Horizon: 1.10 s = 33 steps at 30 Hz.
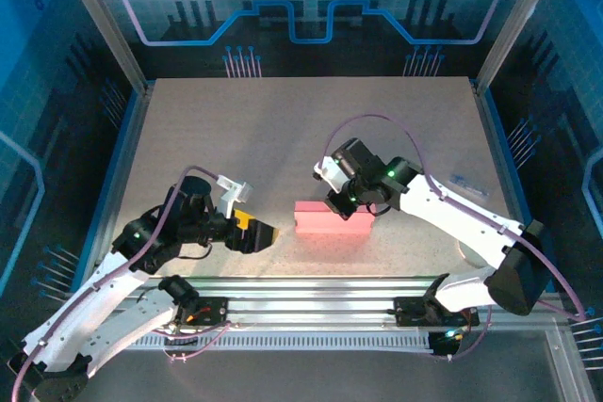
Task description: Fold the paper box
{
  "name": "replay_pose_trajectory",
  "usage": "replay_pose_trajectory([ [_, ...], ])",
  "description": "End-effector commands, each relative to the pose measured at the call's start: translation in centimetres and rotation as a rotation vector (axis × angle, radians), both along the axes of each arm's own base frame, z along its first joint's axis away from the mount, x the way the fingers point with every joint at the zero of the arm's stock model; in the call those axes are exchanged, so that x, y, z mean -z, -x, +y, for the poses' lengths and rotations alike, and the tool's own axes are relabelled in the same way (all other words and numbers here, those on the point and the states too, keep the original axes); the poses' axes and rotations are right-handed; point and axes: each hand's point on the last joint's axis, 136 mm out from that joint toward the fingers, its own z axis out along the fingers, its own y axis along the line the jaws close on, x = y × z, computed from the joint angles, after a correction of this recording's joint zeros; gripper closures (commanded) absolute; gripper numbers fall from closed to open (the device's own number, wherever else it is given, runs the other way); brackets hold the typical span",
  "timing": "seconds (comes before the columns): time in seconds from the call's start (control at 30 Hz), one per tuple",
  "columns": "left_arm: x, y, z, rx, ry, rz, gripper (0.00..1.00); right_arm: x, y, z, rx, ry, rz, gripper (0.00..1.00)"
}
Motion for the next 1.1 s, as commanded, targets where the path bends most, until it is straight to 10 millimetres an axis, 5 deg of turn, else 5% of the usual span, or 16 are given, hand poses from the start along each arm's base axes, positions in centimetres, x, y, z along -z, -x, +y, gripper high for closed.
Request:
replay_pose_trajectory([
  [0.0,0.3,0.1,0.2,0.008,-0.013,-0.006,0.01,0.7,0.0,0.1,0.029,0.000,0.002,0.91],
  [0.6,0.6,0.1,-0.1,0.022,-0.014,0.005,0.01,5.9,1.3,-0.7,0.045,0.119,0.086,0.96],
  [0.73,0.6,0.1,-0.1,0.020,-0.015,0.006,0.01,4.9,1.0,-0.3,0.028,0.141,0.055,0.94],
  [0.93,0.6,0.1,-0.1,0.020,-0.015,0.007,0.01,-0.4,-0.6,2.1,-0.065,0.091,-0.030,0.69],
  [1.07,0.4,0.1,0.0,0.015,-0.012,-0.005,0.01,-1.4,-0.3,2.4,-0.164,0.116,-0.044,0.47],
])
